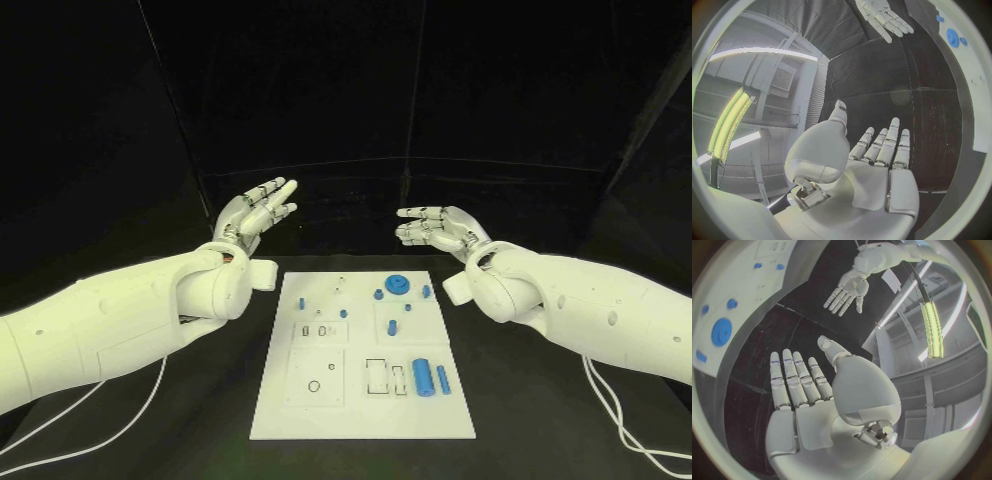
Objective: Assemble the parts on the task board
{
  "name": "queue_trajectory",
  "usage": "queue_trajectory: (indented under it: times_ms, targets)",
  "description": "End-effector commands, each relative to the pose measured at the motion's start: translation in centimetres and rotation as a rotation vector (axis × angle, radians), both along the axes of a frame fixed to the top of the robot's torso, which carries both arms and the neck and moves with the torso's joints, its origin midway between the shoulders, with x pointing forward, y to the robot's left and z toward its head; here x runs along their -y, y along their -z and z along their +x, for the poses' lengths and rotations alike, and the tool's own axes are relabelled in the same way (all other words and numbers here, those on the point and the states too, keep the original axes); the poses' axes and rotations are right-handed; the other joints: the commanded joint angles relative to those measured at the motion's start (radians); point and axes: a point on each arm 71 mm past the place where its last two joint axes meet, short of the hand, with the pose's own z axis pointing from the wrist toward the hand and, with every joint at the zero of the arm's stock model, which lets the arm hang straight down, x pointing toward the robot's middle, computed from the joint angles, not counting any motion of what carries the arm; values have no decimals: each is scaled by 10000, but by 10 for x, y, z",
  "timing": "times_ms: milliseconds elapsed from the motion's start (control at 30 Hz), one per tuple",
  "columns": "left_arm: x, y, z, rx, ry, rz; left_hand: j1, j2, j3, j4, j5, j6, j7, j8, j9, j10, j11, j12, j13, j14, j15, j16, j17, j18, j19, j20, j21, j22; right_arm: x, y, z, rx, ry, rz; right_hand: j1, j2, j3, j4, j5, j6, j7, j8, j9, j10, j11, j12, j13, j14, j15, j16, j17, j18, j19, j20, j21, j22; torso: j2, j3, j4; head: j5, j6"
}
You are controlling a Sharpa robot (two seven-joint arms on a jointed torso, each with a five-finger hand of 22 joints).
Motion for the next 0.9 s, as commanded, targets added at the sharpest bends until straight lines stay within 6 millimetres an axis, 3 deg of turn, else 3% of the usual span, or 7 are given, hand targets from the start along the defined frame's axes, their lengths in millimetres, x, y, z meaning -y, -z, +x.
queue_trajectory:
  times_ms: [33, 100, 133, 167, 400, 633, 900]
  targets:
    - [2, -4, -3, 244, 328, -431, 208, -16, -69, -56, 71, 927, 970, 246, 128, 939, 159, 203, 84, 877, 42, 310, 114, 147, 943, 7, 294, 158, 0, -13, 0, 2164, -73, -2086, 364, -173, 507, -654, -63, 2762, 689, 175, 77, 2140, -368, 48, 32, 2326, -445, 175, 44, 434, 1556, -151, 597, 124, 139, -47, 12, 45, -4]
    - [0, -5, -6, 256, 383, -403, 322, 1, -73, -103, 70, 1503, 1000, 394, 197, 1816, 272, 406, 163, 1448, 71, 548, 186, 178, 2270, 11, 743, 394, -1, -15, 0, 2432, -173, -2474, 244, -210, 722, -714, -66, 3057, 626, 139, 78, 2496, -425, -18, 33, 2714, -570, 150, 54, 428, 1813, -248, 712, 131, 214, -61, 12, 42, 40]
    - [-1, -6, -7, 277, 412, -348, 368, 22, -81, -114, 80, 2013, 1126, 524, 258, 3364, 263, 819, 341, 2032, -65, 817, 275, 266, 3359, -30, 1177, 601, -1, -16, -1, 2570, -231, -2687, 161, -246, 862, -742, -52, 3298, 570, 161, 88, 2782, -500, -19, 35, 2998, -660, 163, 76, 432, 2004, -331, 802, 148, 272, -70, 16, 37, 57]
    - [-2, -6, -8, 305, 446, -282, 400, 54, -75, -123, 66, 2716, 1233, 718, 353, 4242, 197, 1102, 444, 2499, -205, 1033, 347, 393, 3922, -73, 1443, 711, -1, -18, -1, 2706, -288, -2902, 90, -279, 961, -754, -56, 3427, 547, 149, 85, 2949, -557, -47, 34, 3178, -712, 157, 86, 434, 2122, -387, 854, 153, 312, -77, 15, 37, 88]
    - [-5, -10, -17, 440, 696, -112, 618, 30, -126, -265, 66, 4400, 972, 1117, 474, 5342, -133, 1327, 354, 3779, -578, 1389, 400, 636, 5280, -196, 1912, 845, -2, -28, -1, 3340, -606, -4226, -149, -575, 1380, -855, -170, 4092, 288, 44, 94, 3965, -899, -229, 61, 4637, -1178, 320, 258, 435, 3161, -869, 1418, 312, 598, -94, 50, 48, 129]
    - [-5, -16, -34, 475, 1182, -273, 760, 33, -163, -377, 68, 4827, 870, 1149, 425, 5900, -279, 1345, 268, 4463, -774, 1477, 434, 645, 5939, -387, 2057, 861, -11, -36, -1, 3630, -1434, -6228, 70, -764, 1206, -956, -262, 4399, 81, -20, 96, 4619, -1207, -284, 95, 6206, -1674, 940, 715, 428, 4358, -1447, 2352, 732, 1091, -165, 74, -7, 187]
    - [8, -21, -51, 529, 2017, -384, 830, 33, -169, -440, 67, 4853, 866, 1080, 372, 5920, -280, 1247, 221, 4502, -779, 1385, 404, 629, 6081, -420, 2043, 835, -26, -36, -2, 3746, -2164, -8619, 123, -1041, 816, -927, -224, 4407, 59, -191, 75, 4458, -1233, -579, 72, 7222, -1836, 1661, 1296, 399, 5014, -1833, 3278, 1221, 1510, -280, 234, -199, 297]
